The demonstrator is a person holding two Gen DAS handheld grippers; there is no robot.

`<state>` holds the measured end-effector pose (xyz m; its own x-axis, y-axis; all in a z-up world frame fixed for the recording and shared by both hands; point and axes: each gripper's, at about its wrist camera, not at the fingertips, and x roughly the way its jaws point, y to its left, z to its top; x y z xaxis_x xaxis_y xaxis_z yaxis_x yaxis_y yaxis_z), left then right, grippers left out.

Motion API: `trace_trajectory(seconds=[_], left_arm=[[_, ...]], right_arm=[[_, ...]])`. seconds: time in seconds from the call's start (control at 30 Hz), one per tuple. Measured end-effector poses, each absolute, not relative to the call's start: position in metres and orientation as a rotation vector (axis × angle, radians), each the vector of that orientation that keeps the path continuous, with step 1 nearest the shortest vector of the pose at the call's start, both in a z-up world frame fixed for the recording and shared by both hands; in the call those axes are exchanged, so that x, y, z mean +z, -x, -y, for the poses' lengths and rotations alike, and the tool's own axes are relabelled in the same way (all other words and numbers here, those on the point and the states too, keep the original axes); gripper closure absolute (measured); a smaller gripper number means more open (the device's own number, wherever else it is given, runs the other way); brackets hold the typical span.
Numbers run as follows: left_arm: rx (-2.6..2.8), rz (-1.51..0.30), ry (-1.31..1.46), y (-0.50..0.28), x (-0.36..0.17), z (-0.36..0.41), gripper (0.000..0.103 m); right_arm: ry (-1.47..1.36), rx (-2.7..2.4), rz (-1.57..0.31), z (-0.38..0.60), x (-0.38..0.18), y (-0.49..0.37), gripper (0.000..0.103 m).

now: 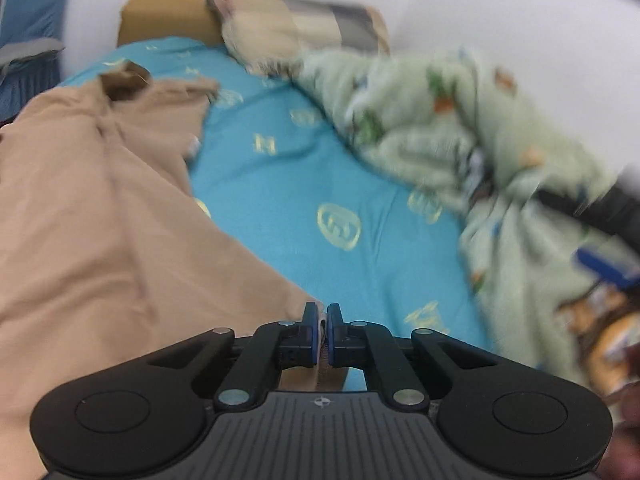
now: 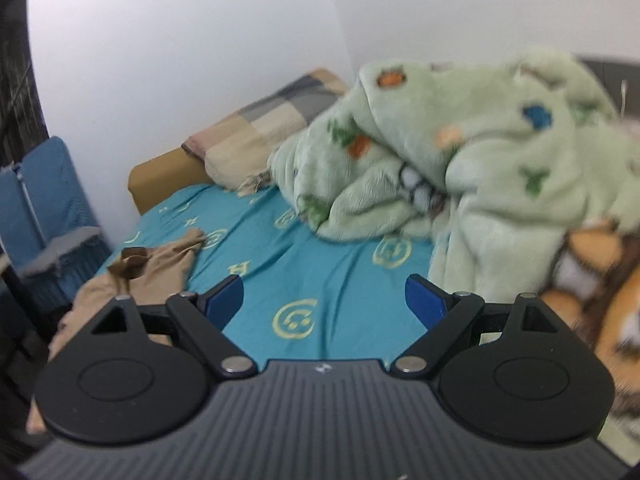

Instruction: Fold clothes

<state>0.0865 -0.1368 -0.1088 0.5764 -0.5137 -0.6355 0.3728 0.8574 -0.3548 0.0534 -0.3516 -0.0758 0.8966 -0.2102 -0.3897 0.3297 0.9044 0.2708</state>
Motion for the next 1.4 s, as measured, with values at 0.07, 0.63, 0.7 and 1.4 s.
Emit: trace_trajectory(seconds=[0.07, 0.63, 0.7, 1.4], left_arm=[[-0.523, -0.770, 0.252, -0.071, -0.083, 0.103, 0.099], [-0.256, -0.875, 0.315, -0.014, -0.068, -0.034, 0.100], [-0.267, -0.863, 0.287, -0.013, -0.067, -0.031, 0.094], [-0.451, -0.502, 0.191, 0.068, 0.099, -0.019, 0.011]], right_arm=[[-0.294, -0.297, -0.345, 0.346, -0.072, -0.052, 0.014], [-0.206, -0.115, -0.350, 0.299, -0.055, -0.037, 0.014], [-0.192, -0.091, -0.343, 0.293, -0.053, -0.034, 0.014], [-0.138, -0.020, -0.183, 0.231, 0.124, 0.043, 0.014]])
